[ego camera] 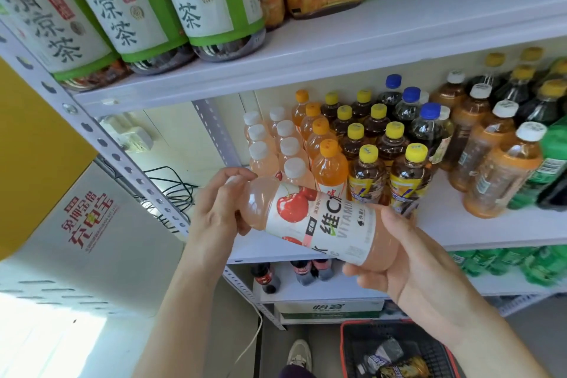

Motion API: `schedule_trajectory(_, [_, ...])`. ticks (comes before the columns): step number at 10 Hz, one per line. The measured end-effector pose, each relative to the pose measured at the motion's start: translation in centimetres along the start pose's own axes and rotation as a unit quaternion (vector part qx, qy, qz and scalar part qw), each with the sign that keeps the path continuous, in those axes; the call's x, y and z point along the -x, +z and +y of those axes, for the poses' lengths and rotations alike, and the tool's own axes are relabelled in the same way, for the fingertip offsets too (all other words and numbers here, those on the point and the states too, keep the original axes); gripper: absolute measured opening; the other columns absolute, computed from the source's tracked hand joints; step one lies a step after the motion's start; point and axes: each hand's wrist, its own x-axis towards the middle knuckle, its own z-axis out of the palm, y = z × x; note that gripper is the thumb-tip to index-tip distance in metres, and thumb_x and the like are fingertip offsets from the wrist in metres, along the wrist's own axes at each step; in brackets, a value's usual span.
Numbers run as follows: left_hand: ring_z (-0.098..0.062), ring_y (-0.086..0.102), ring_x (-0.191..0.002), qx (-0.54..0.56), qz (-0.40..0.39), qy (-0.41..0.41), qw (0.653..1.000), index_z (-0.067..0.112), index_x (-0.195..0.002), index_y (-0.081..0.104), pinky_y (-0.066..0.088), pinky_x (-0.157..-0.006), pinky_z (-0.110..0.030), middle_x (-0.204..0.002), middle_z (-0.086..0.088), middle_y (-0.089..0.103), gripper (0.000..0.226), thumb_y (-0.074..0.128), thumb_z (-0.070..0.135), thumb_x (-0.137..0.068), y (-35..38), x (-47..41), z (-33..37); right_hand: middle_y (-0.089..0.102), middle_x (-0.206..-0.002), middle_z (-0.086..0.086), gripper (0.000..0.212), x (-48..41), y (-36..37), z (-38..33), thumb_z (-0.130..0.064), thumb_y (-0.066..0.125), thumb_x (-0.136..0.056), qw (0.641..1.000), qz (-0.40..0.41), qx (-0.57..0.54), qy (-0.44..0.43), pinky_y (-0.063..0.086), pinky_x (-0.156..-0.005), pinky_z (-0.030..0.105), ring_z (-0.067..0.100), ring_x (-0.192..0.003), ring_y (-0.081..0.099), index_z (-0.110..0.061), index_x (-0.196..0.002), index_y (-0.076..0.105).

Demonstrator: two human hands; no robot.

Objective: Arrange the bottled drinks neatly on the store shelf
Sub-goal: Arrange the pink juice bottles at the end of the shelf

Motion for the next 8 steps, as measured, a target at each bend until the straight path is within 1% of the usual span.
schedule_trajectory(1, [-0.02, 0.058, -0.069, 0.064, -0.014, -0.058, 0.996, 0.024, -0.1, 0.066, 0.046, -0.055, -0.03, -0.084, -0.005, 0.065, 0.035, 0.057, 0.051, -0.08, 0.2, -0.2, -0.1, 0.067, -0.116, 0.025, 0.042, 0.0, -2.1, 1.7, -0.034, 0.07, -0.078, 0.969, -0.1, 0.184, 0.133, 0.06, -0.063, 0.039, 0.035, -0.086, 0.072, -0.017, -0.117, 0.067])
schedule_trajectory(2, [-0.027, 0.071, -0.075, 0.057, -0.054, -0.14, 0.987, 0.025, -0.12, 0.055, 0.053, -0.059, -0.027, -0.097, -0.01, 0.073, 0.056, 0.062, 0.064, -0.08, 1.2, 0.3, -0.1, 0.068, -0.118, 0.008, 0.051, 0.6, -2.0, 1.6, -0.041, 0.08, -0.074, 0.969, -0.138, 0.199, 0.044, 0.059, -0.077, 0.041, 0.031, -0.104, 0.068, -0.026, -0.121, 0.064])
schedule_trajectory(3, [-0.037, 0.073, -0.079, 0.122, -0.065, -0.188, 0.972, 0.021, -0.124, 0.052, 0.059, -0.064, -0.033, -0.104, -0.02, 0.071, 0.063, 0.068, 0.062, -0.079, 3.4, 1.3, 0.2, 0.068, -0.113, -0.005, 0.056, 0.9, -1.7, 1.9, -0.041, 0.083, -0.068, 0.946, -0.147, 0.288, -0.02, 0.058, -0.076, 0.031, 0.02, -0.102, 0.068, -0.034, -0.12, 0.062])
schedule_trajectory(4, [-0.032, 0.074, -0.085, 0.199, -0.034, -0.2, 0.959, 0.015, -0.123, 0.058, 0.06, -0.067, -0.036, -0.104, -0.017, 0.073, 0.067, 0.072, 0.053, -0.07, 5.3, 1.7, 0.8, 0.054, -0.134, -0.014, 0.047, 1.6, -1.1, 2.4, -0.016, 0.078, -0.072, 0.922, -0.169, 0.339, -0.086, 0.055, -0.081, 0.023, 0.014, -0.122, 0.056, -0.036, -0.113, 0.065])
schedule_trajectory(5, [-0.029, 0.072, -0.092, 0.245, -0.009, -0.201, 0.949, 0.009, -0.125, 0.057, 0.059, -0.068, -0.038, -0.107, -0.017, 0.073, 0.068, 0.076, 0.041, -0.068, 6.1, 1.9, 1.0, 0.044, -0.143, -0.013, 0.055, 1.6, -1.4, 2.7, -0.02, 0.078, -0.071, 0.883, -0.196, 0.404, -0.133, 0.053, -0.091, 0.027, 0.017, -0.134, 0.045, -0.037, -0.121, 0.06])
schedule_trajectory(6, [-0.033, 0.067, -0.099, 0.264, -0.011, -0.174, 0.949, 0.005, -0.133, 0.049, 0.06, -0.074, -0.044, -0.116, -0.022, 0.068, 0.071, 0.082, 0.021, -0.073, 5.7, 1.8, 0.9, 0.054, -0.136, -0.009, 0.077, 0.9, -1.8, 2.1, -0.042, 0.085, -0.068, 0.915, -0.222, 0.337, -0.004, 0.056, -0.086, 0.03, 0.017, -0.121, 0.059, -0.04, -0.135, 0.049])
schedule_trajectory(7, [-0.035, 0.064, -0.101, 0.275, -0.046, -0.129, 0.952, 0.003, -0.138, 0.042, 0.056, -0.078, -0.048, -0.114, -0.021, 0.064, 0.082, 0.077, 0.013, -0.064, 5.3, 1.6, 0.8, 0.069, -0.121, 0.009, 0.055, 0.1, -1.8, 2.0, -0.055, 0.08, -0.065, 0.948, -0.159, 0.176, 0.212, 0.06, -0.072, 0.042, 0.03, -0.101, 0.071, -0.039, -0.115, 0.068])
schedule_trajectory(8, [-0.036, 0.064, -0.105, 0.284, -0.075, -0.108, 0.95, 0.008, -0.14, 0.04, 0.056, -0.085, -0.051, -0.119, -0.023, 0.061, 0.082, 0.074, 0.007, -0.066, 5.3, 1.6, 0.7, 0.069, -0.116, 0.019, 0.05, 0.5, -2.1, 2.4, -0.055, 0.075, -0.076, 0.929, -0.197, 0.151, 0.275, 0.059, -0.069, 0.041, 0.044, -0.094, 0.07, -0.031, -0.119, 0.069])
